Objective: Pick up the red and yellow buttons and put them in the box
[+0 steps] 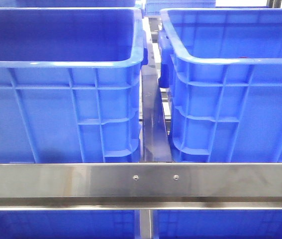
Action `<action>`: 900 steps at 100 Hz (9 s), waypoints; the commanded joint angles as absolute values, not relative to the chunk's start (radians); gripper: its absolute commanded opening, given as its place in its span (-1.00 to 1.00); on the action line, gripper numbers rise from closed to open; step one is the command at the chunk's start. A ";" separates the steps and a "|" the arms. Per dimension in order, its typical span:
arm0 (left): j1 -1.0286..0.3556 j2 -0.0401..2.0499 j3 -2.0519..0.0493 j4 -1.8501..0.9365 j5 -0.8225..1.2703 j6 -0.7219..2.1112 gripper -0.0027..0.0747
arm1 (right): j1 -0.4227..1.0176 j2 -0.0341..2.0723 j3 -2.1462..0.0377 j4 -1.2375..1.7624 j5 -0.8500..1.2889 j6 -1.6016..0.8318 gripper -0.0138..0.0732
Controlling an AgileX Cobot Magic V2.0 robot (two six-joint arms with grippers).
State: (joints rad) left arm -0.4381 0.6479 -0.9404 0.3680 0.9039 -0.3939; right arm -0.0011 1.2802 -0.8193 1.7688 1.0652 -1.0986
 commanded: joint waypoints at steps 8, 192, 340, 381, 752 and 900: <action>-0.363 0.550 -0.869 0.359 0.826 -0.410 0.37 | -0.009 1.254 -0.851 1.919 1.130 -1.113 -0.27; -0.358 0.318 -0.694 0.335 0.779 -0.367 -0.98 | -0.149 1.720 -1.201 1.918 0.114 -1.781 -0.27; -0.358 0.318 -0.694 0.335 0.779 -0.367 -0.98 | -0.149 1.673 -1.254 1.918 0.052 -1.791 0.64; -0.358 0.318 -0.694 0.335 0.779 -0.367 -0.98 | -0.149 1.234 -0.953 1.918 0.075 -1.791 0.64; 0.003 -0.038 0.044 -0.026 -0.085 -0.023 -0.98 | -0.149 0.580 -0.510 1.918 0.293 -1.791 -0.84; 0.003 -0.038 0.044 -0.026 -0.085 -0.023 -0.98 | -0.122 0.508 -0.602 0.643 0.203 -0.599 -0.84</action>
